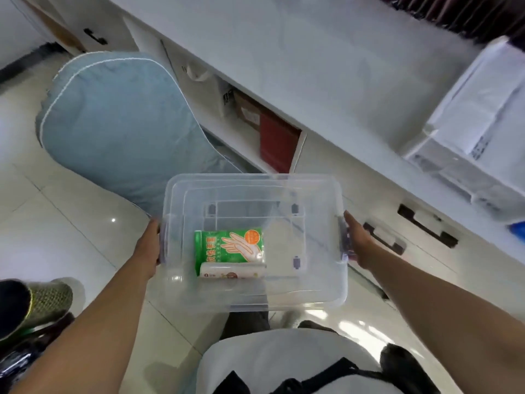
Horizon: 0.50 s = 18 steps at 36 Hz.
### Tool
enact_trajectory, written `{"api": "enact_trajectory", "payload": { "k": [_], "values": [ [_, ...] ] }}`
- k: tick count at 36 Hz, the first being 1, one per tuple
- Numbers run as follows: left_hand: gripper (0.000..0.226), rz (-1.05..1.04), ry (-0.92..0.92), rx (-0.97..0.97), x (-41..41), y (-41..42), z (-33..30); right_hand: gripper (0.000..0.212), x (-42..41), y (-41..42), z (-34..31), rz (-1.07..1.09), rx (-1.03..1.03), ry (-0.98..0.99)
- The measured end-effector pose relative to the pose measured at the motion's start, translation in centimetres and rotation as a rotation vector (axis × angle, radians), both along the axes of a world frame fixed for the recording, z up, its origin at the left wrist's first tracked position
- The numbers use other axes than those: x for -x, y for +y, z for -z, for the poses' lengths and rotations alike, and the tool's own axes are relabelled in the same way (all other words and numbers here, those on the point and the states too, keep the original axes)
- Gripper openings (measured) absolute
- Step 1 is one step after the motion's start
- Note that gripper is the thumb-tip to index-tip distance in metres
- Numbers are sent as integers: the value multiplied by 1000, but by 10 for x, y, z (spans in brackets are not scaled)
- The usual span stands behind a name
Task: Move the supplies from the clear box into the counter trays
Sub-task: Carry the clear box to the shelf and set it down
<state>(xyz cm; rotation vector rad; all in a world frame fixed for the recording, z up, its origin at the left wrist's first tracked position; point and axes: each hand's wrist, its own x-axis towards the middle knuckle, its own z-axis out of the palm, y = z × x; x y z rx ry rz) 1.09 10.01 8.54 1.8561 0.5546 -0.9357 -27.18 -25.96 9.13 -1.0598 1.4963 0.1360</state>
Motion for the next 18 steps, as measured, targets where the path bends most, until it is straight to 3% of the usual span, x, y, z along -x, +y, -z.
{"api": "enact_trajectory", "payload": {
  "k": [4,7,18],
  "values": [
    [78,54,-25,-29,38,-22,0,79,79,6,1,130,-28,0],
    [74,132,28,-29,70,-43,1,80,138,12,1,211,-49,5],
    [70,630,137,-65,219,-150,4,73,358,48,-23,559,34,93]
  ]
}}
